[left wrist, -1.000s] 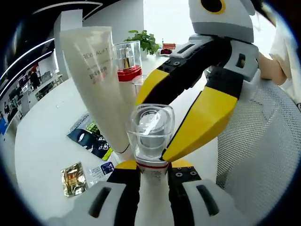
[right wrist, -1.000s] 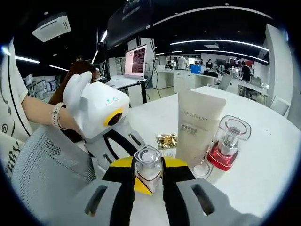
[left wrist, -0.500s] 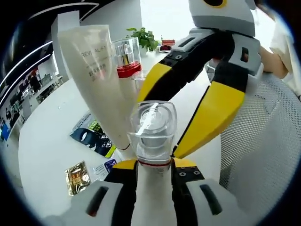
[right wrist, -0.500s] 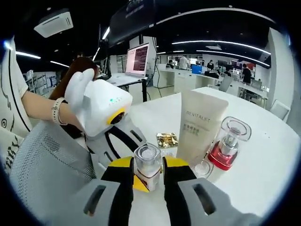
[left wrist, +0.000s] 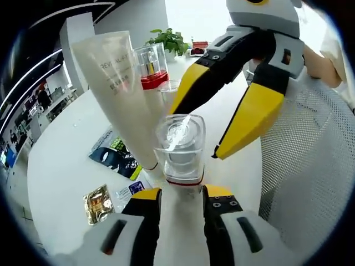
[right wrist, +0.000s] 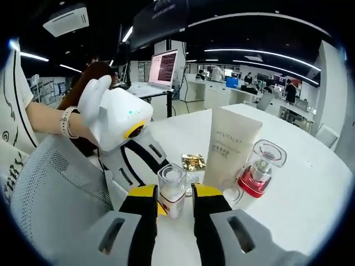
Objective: Arrange the skincare products in the storage area until every visible bottle or jar stands upright without overlapping.
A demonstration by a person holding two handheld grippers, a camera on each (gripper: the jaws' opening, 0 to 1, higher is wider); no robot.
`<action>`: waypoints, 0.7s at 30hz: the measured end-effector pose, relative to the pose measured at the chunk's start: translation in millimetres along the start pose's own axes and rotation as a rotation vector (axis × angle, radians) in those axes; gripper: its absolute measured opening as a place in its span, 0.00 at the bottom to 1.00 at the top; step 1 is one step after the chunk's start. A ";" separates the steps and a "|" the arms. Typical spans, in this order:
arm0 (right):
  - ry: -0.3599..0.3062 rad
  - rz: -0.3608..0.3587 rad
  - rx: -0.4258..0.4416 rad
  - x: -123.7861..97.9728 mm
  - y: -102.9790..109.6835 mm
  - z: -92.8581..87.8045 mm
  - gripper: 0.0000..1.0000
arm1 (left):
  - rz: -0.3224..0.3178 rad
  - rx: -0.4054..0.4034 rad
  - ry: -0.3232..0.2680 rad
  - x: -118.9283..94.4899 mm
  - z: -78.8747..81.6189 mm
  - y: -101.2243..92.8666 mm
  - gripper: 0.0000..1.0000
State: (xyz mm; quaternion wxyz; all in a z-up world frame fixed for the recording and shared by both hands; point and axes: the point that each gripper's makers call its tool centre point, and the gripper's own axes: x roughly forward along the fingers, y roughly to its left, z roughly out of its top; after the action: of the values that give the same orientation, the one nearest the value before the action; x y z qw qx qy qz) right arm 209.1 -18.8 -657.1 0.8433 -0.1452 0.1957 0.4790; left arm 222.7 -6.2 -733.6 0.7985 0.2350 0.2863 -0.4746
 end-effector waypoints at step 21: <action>0.104 -0.035 0.036 -29.9 -22.8 -33.2 0.21 | -0.008 -0.067 0.061 -3.6 -10.5 -4.9 0.13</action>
State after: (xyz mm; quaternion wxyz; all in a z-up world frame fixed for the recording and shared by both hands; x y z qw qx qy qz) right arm 208.6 -67.0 -671.1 0.8427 -0.1582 0.2452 0.4525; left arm 214.5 0.7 -739.2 0.7949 0.2213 0.3272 -0.4606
